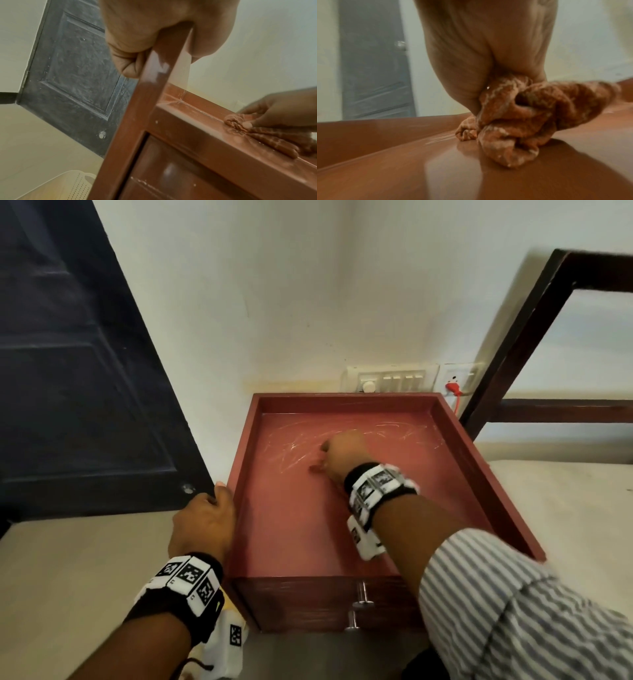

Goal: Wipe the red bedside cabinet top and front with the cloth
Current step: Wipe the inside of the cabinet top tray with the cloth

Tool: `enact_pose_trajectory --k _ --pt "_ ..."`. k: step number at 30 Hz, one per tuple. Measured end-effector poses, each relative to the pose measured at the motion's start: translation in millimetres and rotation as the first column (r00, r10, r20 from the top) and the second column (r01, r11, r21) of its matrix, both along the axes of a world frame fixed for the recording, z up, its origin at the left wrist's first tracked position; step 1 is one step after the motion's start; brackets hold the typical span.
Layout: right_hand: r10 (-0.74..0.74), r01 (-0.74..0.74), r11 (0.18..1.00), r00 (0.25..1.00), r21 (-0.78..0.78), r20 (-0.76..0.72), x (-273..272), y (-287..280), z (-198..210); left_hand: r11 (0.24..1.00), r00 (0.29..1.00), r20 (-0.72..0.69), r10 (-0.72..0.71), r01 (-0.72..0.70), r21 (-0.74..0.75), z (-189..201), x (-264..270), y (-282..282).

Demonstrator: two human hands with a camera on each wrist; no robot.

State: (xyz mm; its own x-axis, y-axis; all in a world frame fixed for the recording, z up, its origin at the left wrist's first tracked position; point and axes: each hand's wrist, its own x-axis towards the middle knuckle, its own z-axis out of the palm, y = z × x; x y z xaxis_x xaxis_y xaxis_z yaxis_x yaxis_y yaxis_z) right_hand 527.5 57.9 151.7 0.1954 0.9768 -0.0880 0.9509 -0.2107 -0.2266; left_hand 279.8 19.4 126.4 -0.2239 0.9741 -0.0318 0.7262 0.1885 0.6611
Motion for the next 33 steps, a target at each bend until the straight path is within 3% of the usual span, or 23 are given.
enact_pose_trajectory --k 5,8,11,13,16,18,20,24,28,31,33 --pt "0.157 -0.157 0.988 0.975 0.011 -0.158 -66 -63 -17 1.0 1.0 -0.009 0.012 -0.012 0.008 3 0 -3" --pt "0.253 -0.252 0.967 0.952 0.025 -0.172 -62 -115 -12 1.0 1.0 -0.018 0.024 -0.024 0.012 4 0 -5" --pt "0.254 -0.256 0.966 0.929 0.03 -0.271 -34 -153 -11 0.999 1.0 0.001 0.013 -0.013 0.035 4 -3 -9" --pt "0.202 -0.205 0.979 0.956 0.01 -0.212 -9 -169 -4 0.999 1.0 0.005 0.016 -0.016 0.041 3 -3 -9" --pt "-0.029 0.032 0.999 0.942 0.003 -0.334 33 -175 8 0.999 1.0 0.011 0.027 -0.027 0.032 3 -1 -7" --pt "-0.126 0.142 0.988 0.967 0.055 -0.222 47 -162 8 0.999 1.0 0.017 0.023 -0.024 0.028 2 -1 -5" --pt "-0.152 0.158 0.987 0.978 0.03 -0.14 44 -146 4 1.0 1.0 0.011 0.024 -0.024 0.02 1 -1 -3" --pt "-0.05 0.062 0.997 0.978 0.051 -0.201 -20 -119 2 1.0 1.0 0.007 0.026 -0.026 0.017 2 0 -2" --pt "0.208 -0.193 0.977 0.95 0.087 -0.234 -97 -130 -4 0.999 0.999 0.005 0.037 -0.037 0.023 2 -1 -5" --pt "0.305 -0.283 0.952 0.916 0.121 -0.261 -110 -151 -20 0.998 0.999 0.011 0.041 -0.042 0.036 2 -2 -8" --pt "0.305 -0.291 0.952 0.875 0.096 -0.376 -93 -165 -30 0.998 0.999 0.031 0.044 -0.045 0.038 1 -2 -9"
